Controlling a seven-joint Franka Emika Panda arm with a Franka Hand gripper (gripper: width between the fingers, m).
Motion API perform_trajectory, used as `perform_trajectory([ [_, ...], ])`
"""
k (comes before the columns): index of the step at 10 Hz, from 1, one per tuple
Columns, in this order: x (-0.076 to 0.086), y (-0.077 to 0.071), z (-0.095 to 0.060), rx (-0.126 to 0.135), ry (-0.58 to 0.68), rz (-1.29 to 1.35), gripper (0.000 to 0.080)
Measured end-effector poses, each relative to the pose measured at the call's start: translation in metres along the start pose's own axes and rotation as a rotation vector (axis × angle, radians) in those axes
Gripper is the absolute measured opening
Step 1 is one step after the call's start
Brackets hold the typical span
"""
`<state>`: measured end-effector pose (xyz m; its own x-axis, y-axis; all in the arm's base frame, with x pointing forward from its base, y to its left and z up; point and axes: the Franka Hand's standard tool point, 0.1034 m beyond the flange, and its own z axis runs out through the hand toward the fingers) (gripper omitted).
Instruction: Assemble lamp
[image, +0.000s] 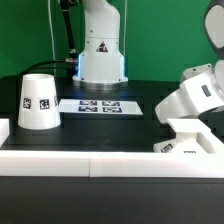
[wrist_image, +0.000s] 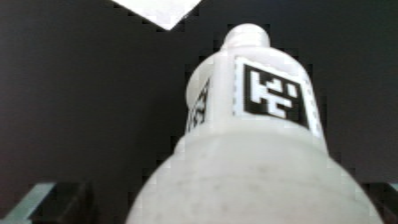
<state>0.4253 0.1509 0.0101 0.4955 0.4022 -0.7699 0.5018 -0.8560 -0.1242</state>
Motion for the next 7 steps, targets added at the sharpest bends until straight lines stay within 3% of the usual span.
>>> perform_trajectory([
  [2, 0.000, 0.000, 0.000, 0.002, -0.003, 0.001, 0.0671],
  [3, 0.000, 0.001, -0.001, 0.003, -0.002, 0.002, 0.0576],
  [6, -0.002, 0.009, -0.005, 0.016, 0.003, 0.004, 0.0576],
  [7, -0.010, 0.015, -0.010, 0.028, -0.015, -0.012, 0.0576],
])
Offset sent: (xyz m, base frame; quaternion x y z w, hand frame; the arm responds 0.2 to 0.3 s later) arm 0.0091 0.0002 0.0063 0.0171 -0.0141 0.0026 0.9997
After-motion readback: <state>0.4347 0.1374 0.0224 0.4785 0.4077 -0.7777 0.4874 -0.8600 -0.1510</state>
